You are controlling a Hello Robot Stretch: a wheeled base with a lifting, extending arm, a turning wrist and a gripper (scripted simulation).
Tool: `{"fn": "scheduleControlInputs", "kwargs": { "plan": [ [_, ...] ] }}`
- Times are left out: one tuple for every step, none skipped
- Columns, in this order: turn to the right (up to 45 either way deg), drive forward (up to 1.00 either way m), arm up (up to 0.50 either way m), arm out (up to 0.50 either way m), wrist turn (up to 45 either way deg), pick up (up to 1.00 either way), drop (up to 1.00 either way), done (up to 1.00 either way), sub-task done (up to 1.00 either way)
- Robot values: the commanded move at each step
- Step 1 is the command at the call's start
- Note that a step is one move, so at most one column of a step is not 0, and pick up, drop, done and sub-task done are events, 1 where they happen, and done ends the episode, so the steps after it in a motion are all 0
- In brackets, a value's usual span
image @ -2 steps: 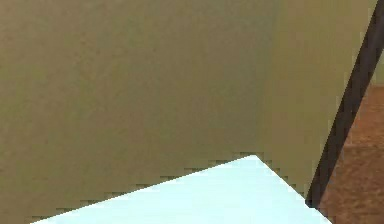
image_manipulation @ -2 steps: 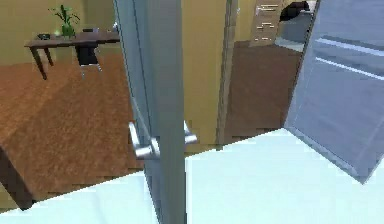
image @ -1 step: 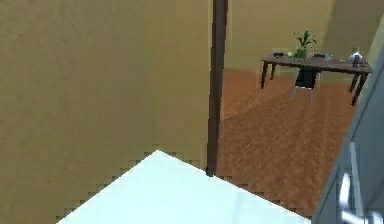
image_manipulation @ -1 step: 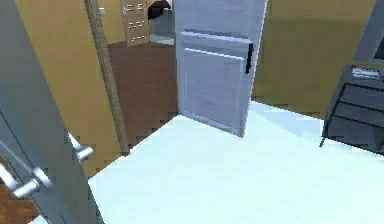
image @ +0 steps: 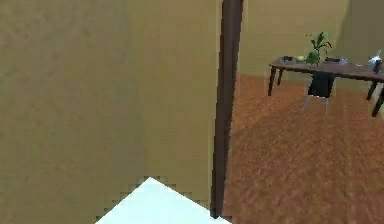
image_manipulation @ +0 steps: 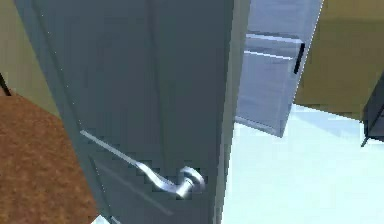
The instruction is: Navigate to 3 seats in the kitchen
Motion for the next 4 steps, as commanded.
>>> {"fn": "scheduleControlInputs", "kwargs": {
  "plan": [
    [30.0,0.00,0.00,0.00,0.0,0.00,0.00,0.00,0.00],
    [0.0,0.50,0.00,0.00,0.0,0.00,0.00,0.00,0.00],
    [30.0,0.00,0.00,0.00,0.0,0.00,0.00,0.00,0.00],
    [0.0,0.05,0.00,0.00,0.0,0.00,0.00,0.00,0.00]
  ]
}}
